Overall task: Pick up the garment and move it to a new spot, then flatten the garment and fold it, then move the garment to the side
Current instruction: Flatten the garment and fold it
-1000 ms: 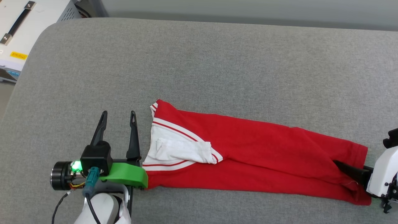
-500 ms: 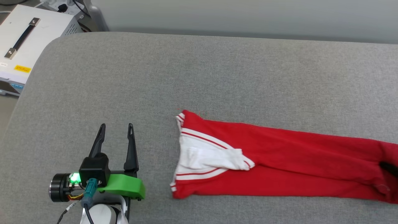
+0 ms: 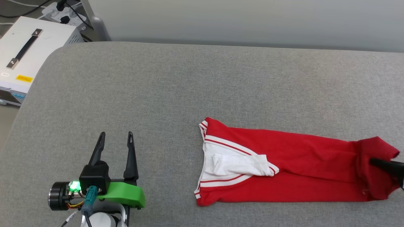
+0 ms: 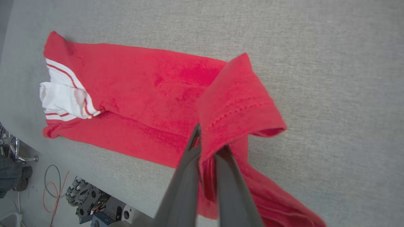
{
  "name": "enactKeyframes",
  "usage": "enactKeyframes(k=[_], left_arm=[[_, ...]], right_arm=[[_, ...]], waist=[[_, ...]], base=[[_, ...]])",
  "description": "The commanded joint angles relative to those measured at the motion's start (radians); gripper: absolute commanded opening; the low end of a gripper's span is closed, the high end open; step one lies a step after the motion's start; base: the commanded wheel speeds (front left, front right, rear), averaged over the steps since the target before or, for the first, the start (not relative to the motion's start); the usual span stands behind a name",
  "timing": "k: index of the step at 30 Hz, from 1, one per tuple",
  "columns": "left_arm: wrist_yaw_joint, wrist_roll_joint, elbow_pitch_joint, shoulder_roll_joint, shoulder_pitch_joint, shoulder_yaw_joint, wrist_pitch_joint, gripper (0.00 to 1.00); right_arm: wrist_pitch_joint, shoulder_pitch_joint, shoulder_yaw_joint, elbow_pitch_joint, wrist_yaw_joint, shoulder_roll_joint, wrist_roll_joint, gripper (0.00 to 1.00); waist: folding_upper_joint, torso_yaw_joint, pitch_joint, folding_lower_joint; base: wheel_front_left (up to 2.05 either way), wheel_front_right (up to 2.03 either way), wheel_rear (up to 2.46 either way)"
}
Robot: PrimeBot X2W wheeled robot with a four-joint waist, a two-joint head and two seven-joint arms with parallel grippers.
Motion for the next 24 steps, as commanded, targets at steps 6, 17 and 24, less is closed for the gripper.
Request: enactKeyframes(k=[6, 17, 24], left_arm=[[-0.023, 0.031, -0.003, -0.029, 0.003, 0.013, -0.006, 1.00], [-0.056, 0.063, 0.003, -0.067, -0.074, 0.008, -0.006, 1.00], [-0.065, 0.071, 0.007, -0.086, -0.110, 0.008, -0.006, 1.00]], right_arm=[[0.054, -0.061, 0.017, -0.191, -0.001, 0.069, -0.020, 0.00], [0.186, -0.293, 0.158, -0.227, -0.001, 0.294, -0.156, 0.00], [0.215, -0.406, 0.295, -0.170, -0.001, 0.425, -0.226, 0.00]], waist=[[-0.0001, 0.014, 0.024, 0.0000], [-0.0001, 0.069, 0.113, 0.0000], [-0.0001, 0.099, 0.159, 0.0000]], base=[[0.00, 0.00, 0.00], [0.00, 0.00, 0.00], [0.00, 0.00, 0.00]])
